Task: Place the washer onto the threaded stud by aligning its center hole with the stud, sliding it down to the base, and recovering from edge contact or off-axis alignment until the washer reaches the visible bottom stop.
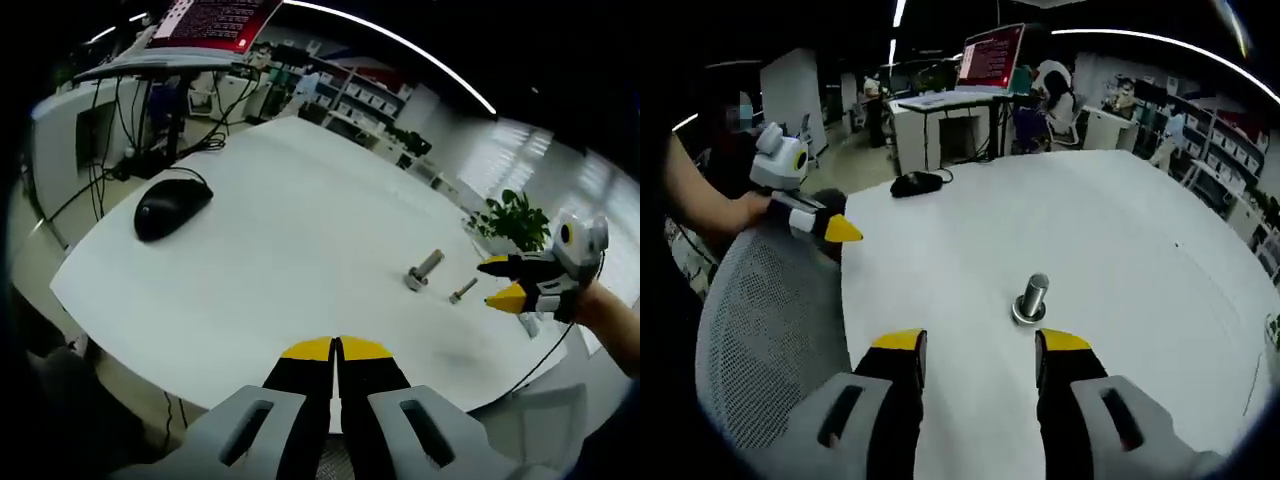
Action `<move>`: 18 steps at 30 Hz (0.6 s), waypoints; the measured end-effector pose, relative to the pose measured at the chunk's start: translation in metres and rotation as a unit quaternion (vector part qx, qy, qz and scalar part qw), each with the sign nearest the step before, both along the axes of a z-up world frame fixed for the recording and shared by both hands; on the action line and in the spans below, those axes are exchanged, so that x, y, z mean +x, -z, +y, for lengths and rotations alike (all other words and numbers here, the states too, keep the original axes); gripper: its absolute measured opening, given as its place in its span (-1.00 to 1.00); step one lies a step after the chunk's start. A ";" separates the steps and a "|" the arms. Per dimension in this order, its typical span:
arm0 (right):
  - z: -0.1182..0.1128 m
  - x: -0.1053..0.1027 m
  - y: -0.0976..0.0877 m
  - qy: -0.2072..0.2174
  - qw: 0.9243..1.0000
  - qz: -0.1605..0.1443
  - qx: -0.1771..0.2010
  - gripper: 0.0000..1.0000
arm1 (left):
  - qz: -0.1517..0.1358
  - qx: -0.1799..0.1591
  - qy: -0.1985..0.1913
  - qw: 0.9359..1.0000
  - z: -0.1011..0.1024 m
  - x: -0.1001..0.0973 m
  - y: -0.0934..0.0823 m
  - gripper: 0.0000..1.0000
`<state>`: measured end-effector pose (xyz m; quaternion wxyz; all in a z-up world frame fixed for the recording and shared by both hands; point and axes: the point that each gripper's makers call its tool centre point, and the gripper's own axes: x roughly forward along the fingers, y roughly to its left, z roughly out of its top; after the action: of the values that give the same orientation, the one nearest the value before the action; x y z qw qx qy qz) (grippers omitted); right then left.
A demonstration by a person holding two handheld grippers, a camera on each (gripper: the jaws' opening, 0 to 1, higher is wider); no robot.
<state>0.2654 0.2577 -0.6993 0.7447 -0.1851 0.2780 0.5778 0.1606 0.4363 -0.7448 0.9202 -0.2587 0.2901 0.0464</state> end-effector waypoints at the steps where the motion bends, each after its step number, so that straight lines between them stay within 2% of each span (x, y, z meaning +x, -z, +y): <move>1: -0.003 -0.004 -0.002 0.013 1.000 0.004 0.011 -0.06 | 0.002 0.001 0.000 1.000 0.000 0.000 0.000 -1.00; 3: -0.013 -0.017 -0.006 0.036 0.998 0.027 0.039 0.02 | 0.006 0.004 0.002 1.000 -0.001 -0.001 0.001 -1.00; 5: -0.023 -0.023 -0.011 0.055 0.996 0.029 0.060 0.18 | 0.009 0.005 0.003 1.000 -0.003 -0.002 0.000 -1.00; 8: -0.038 -0.030 -0.015 0.059 0.996 0.011 0.065 0.25 | 0.012 0.009 0.005 1.000 -0.002 -0.002 0.001 -1.00; 14: -0.071 -0.027 -0.021 0.104 0.991 -0.022 0.078 0.43 | 0.013 0.007 0.004 1.000 -0.003 -0.003 0.000 -1.00; 16: -0.083 -0.024 -0.018 0.125 0.989 -0.034 0.071 0.53 | -0.024 -0.014 -0.011 1.000 -0.003 0.003 -0.011 -1.00; 18: -0.091 -0.023 -0.018 0.144 0.986 -0.043 0.072 0.59 | -0.014 -0.012 -0.011 1.000 -0.002 0.000 -0.008 -0.96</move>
<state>0.2424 0.1666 -0.6817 0.8428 -0.1139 0.2271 0.4746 0.1607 0.4346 -0.7364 0.9205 -0.2734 0.2746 0.0494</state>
